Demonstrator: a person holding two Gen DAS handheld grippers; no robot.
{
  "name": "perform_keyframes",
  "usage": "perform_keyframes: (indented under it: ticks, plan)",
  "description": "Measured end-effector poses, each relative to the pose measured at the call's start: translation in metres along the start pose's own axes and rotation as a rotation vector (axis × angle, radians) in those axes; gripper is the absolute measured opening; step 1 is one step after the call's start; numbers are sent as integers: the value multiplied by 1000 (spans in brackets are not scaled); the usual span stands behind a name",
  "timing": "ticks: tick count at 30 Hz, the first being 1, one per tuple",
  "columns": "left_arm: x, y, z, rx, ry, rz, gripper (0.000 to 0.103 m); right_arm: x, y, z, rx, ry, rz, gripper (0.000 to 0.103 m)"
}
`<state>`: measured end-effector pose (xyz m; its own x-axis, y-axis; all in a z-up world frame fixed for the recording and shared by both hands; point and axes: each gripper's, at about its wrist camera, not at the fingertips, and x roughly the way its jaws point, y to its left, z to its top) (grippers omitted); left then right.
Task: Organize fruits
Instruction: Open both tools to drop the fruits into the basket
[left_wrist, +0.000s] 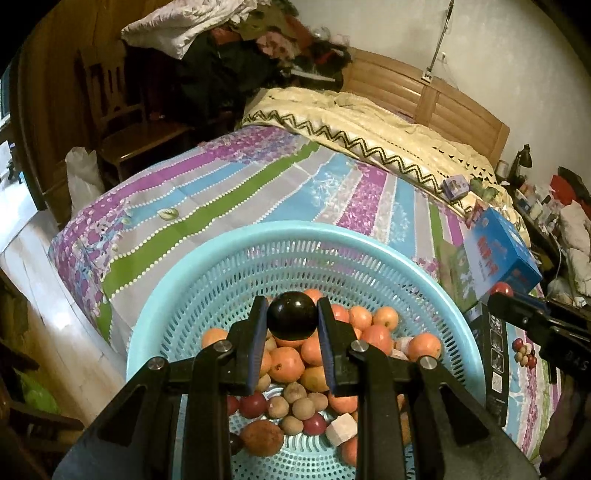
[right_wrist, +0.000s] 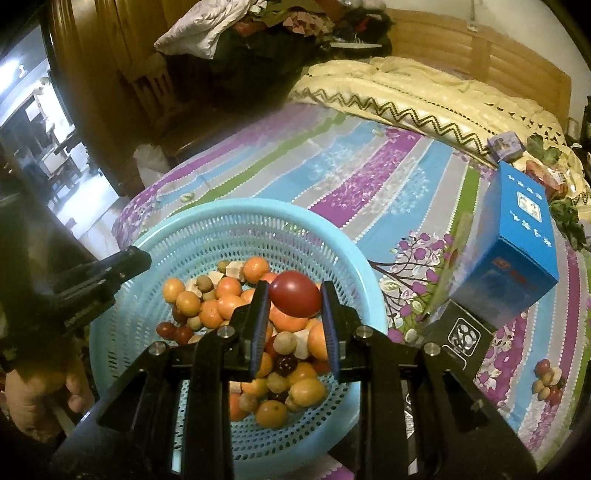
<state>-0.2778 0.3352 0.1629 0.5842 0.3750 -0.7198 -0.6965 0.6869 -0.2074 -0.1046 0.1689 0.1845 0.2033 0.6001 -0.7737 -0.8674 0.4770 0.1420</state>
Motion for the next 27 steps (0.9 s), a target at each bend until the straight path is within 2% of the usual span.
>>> perform_keyframes:
  ticks: [25,26,27]
  plan:
    - [12,3,-3,7,24,8,26,11,3,-2,-10,25,24,29]
    - [13,3,-4,9,26,10,27,12,3,-2,-12,25,28,29]
    - [14,3,-5,11,28,13,38,12,4,-3,-12,25,30,29]
